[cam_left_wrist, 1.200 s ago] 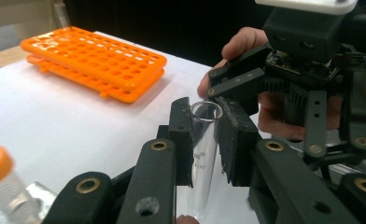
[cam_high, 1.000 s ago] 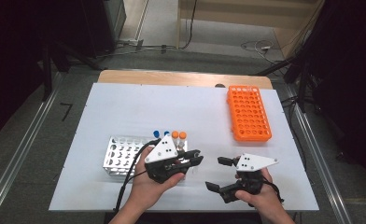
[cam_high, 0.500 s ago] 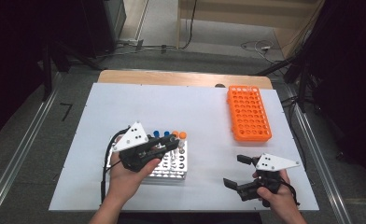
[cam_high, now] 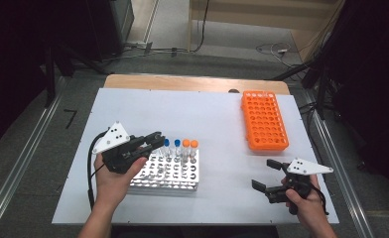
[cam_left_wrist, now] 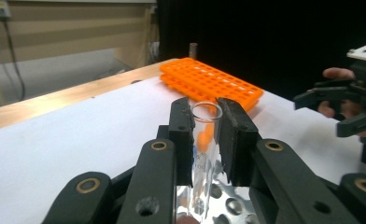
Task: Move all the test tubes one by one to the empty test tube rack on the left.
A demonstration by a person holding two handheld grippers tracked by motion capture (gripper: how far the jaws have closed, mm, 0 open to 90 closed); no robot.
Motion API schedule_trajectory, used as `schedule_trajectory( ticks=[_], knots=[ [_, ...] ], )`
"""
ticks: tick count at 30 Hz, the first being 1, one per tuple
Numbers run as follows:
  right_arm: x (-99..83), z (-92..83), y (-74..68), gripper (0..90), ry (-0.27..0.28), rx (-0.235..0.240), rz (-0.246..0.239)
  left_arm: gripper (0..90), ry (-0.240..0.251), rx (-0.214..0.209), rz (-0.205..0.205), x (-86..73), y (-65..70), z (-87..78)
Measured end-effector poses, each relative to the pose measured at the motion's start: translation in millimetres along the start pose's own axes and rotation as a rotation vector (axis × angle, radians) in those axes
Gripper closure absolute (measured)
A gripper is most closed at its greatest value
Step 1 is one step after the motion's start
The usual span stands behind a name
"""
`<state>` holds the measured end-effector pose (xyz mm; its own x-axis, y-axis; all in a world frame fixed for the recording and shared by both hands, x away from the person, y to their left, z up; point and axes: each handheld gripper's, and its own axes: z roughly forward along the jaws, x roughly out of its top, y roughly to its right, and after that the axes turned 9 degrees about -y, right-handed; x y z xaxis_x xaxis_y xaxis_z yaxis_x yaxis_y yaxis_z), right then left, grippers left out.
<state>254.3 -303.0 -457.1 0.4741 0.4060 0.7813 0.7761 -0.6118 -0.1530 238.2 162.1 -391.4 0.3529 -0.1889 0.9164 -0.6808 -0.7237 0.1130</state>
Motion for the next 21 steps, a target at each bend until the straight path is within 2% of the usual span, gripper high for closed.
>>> schedule_trajectory(
  ticks=[6, 10, 15, 21],
  knots=[
    [-1.3, -1.8, 2.6, 1.4, 0.003, -0.004, 0.009, 76.6, 0.006, 0.052, -0.033, -7.1, -13.2, 1.5],
    [-2.0, -2.2, 4.0, 1.4, 0.001, -0.007, 0.011, 76.6, 0.002, 0.094, -0.033, -12.1, -15.9, 10.2],
    [-2.8, -2.5, 4.9, 1.5, 0.0, -0.012, 0.015, 76.6, -0.004, 0.106, -0.032, -16.7, -17.5, 21.2],
    [-3.6, -3.3, 5.9, 1.4, 0.002, -0.014, 0.017, 76.5, -0.032, 0.115, -0.021, -21.1, -16.9, 30.6]
  ],
)
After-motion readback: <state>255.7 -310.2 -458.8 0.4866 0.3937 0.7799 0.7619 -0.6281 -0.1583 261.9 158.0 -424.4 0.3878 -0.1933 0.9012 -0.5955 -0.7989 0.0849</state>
